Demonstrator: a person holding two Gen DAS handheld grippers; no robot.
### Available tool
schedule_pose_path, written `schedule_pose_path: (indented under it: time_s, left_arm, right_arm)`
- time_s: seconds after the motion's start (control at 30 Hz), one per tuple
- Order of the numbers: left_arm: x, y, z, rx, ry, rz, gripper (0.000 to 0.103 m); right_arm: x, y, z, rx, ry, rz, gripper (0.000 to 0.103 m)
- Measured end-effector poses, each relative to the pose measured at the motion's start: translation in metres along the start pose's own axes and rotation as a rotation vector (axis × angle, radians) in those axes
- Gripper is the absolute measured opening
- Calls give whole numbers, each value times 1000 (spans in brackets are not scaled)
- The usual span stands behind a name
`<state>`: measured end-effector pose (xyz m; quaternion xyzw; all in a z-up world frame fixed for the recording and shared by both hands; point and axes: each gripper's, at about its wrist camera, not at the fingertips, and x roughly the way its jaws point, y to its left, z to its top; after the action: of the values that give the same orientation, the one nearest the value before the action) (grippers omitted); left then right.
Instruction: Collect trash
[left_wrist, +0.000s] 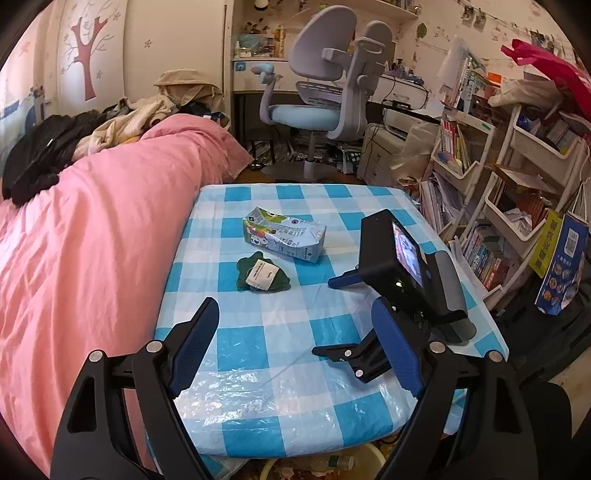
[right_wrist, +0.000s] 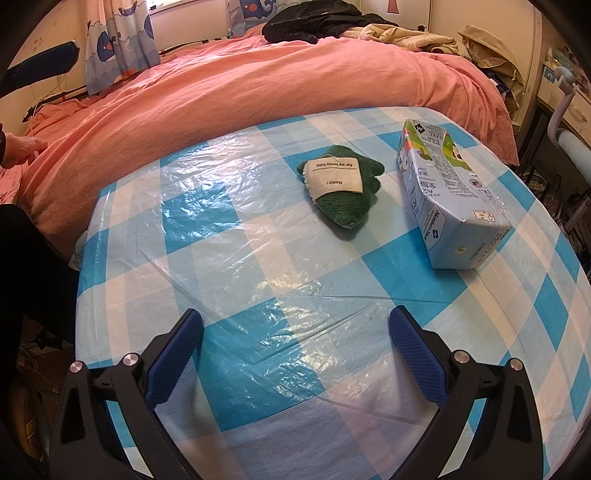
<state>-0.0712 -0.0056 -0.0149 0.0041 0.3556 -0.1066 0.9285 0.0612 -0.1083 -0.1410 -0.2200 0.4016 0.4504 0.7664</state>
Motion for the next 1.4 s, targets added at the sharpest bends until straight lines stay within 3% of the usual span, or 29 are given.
schedule_pose_path:
  time_s: [0.7,1.0,1.4]
  left_arm:
    - [-1,-6,-3,22,2,0,81]
    - [-3,-26,-8,115,-19,39,81]
    - [-5,-26,-8,118,-21,38,81]
  right_arm:
    - [0,0,0,0,0,0,97]
    - [0,0,0,0,0,0,97]
    - [0,0,0,0,1,0,97]
